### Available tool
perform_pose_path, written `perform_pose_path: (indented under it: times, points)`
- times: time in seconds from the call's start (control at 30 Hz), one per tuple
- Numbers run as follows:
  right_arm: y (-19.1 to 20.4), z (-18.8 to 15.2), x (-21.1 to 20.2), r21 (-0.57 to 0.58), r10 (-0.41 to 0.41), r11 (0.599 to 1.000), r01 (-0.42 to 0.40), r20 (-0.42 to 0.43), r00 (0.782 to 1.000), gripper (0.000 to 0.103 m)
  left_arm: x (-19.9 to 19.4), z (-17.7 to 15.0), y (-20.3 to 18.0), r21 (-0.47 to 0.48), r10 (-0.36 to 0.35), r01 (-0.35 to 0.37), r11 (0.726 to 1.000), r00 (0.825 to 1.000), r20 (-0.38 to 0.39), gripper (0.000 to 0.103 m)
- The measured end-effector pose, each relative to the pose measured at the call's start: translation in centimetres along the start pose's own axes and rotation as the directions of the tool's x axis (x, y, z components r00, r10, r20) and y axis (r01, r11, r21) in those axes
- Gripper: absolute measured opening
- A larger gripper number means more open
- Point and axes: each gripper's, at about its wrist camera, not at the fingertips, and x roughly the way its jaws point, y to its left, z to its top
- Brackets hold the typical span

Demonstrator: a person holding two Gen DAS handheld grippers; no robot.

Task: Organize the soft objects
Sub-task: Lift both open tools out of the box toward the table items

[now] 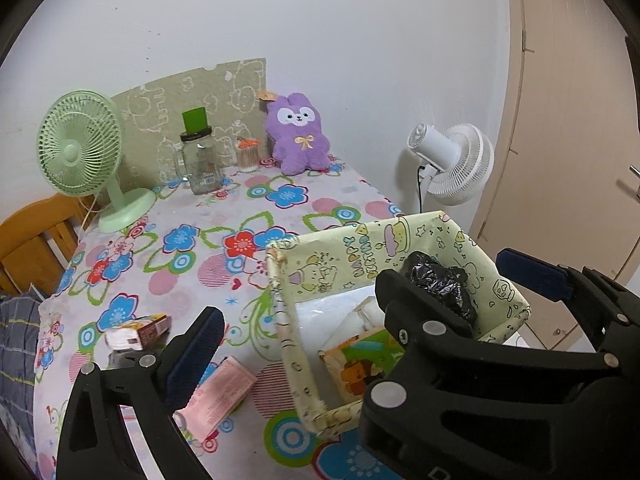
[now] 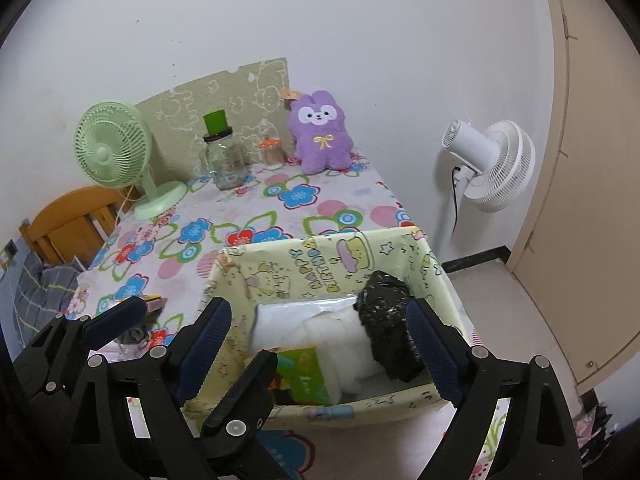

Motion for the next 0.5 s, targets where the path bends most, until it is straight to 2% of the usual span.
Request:
perform_pose_path:
  times: [0.5]
  points:
    - [4.2,0.4,-2.5,-0.032,0.033,0.999,-0.031,0.041,0.999,0.091,-3.4,-0.2,3.1,-0.019,0.034,-0.033,0.999,0.998,0.044,0.101]
